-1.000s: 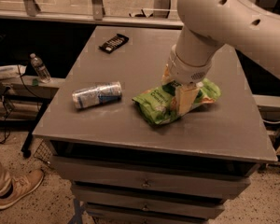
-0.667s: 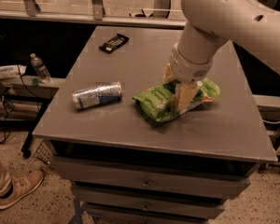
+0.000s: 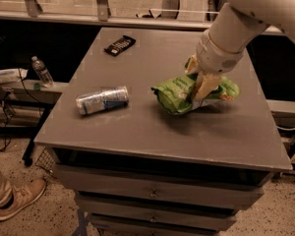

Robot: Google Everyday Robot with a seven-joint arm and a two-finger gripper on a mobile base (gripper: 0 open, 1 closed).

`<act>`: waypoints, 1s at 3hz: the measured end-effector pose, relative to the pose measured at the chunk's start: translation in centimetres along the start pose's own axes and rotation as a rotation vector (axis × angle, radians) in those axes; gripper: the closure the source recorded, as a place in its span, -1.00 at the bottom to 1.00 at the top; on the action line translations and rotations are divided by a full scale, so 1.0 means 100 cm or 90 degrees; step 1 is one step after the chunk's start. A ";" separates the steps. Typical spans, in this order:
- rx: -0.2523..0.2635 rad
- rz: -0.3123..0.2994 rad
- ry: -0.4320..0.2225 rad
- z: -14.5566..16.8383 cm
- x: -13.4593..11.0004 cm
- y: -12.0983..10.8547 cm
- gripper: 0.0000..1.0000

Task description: Pick green rice chip bag

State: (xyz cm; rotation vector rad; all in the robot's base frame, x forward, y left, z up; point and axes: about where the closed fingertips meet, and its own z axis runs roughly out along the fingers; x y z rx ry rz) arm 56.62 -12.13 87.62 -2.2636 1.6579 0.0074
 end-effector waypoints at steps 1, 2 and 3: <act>0.051 0.008 0.016 -0.030 0.014 -0.016 1.00; 0.093 0.016 0.039 -0.052 0.024 -0.026 1.00; 0.117 0.024 0.054 -0.068 0.028 -0.029 1.00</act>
Offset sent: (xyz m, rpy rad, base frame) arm 0.0303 -0.0485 0.0820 -0.0183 -0.2332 -0.1200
